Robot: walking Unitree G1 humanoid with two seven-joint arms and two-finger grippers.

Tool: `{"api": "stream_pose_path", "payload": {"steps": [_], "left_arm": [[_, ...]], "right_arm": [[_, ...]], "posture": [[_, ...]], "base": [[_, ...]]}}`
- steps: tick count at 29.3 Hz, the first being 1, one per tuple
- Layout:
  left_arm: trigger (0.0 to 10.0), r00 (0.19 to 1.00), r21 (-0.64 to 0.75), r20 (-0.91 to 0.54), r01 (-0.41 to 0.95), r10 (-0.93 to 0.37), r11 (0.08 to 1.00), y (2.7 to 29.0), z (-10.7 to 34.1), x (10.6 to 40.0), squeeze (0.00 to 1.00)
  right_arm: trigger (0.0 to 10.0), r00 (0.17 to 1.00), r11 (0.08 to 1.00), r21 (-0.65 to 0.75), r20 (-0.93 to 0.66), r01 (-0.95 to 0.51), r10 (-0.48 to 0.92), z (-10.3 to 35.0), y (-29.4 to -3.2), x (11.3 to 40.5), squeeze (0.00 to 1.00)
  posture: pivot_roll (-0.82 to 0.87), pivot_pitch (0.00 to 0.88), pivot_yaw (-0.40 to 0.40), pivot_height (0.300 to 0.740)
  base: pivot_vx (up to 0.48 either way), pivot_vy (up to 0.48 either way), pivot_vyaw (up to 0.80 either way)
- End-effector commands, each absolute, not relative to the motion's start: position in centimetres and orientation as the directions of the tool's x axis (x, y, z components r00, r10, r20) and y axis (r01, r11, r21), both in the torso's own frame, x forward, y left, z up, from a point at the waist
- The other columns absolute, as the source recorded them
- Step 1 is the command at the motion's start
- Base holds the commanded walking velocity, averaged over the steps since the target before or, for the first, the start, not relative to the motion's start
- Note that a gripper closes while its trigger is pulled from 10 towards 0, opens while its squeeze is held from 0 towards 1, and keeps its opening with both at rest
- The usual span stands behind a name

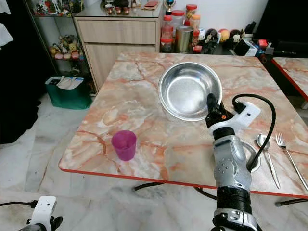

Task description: Setting the table

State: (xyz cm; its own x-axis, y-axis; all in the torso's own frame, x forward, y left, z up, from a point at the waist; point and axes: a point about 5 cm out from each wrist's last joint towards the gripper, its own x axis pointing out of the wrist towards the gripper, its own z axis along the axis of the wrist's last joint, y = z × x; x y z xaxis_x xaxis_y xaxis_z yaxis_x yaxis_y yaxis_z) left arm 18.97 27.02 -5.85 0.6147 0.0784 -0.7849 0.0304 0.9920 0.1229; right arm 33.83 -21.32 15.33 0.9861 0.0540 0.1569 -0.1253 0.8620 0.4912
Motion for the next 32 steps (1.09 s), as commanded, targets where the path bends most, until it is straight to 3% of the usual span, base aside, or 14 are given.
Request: {"api": "stream_pose_path", "payload": {"steps": [1,12,32], "left_arm": [[10.0,0.614,0.128,-0.785,0.032,0.081,0.991,27.1,-5.9,18.9,0.0],[10.0,0.623,0.154,-0.775,0.028,0.103,0.988,27.4,-5.4,19.5,0.0],[10.0,0.607,0.163,-0.788,0.047,0.102,0.985,27.5,-5.7,19.0,0.0]], "right_arm": [[10.0,0.989,0.905,0.415,0.142,-0.093,0.036,15.6,-21.7,33.8,0.0],[10.0,0.992,0.942,0.327,0.119,-0.074,0.037,15.4,-22.1,33.9,0.0],[10.0,0.993,0.955,0.287,0.106,-0.076,0.048,14.9,-22.0,33.3,0.0]], "posture": [[0.03,0.0,0.002,0.736],[0.05,0.0,0.022,0.736],[0.01,0.0,0.033,0.736]], "base": [[0.0,0.0,0.0],[0.0,0.0,0.0],[0.0,-0.282,0.0]]}}
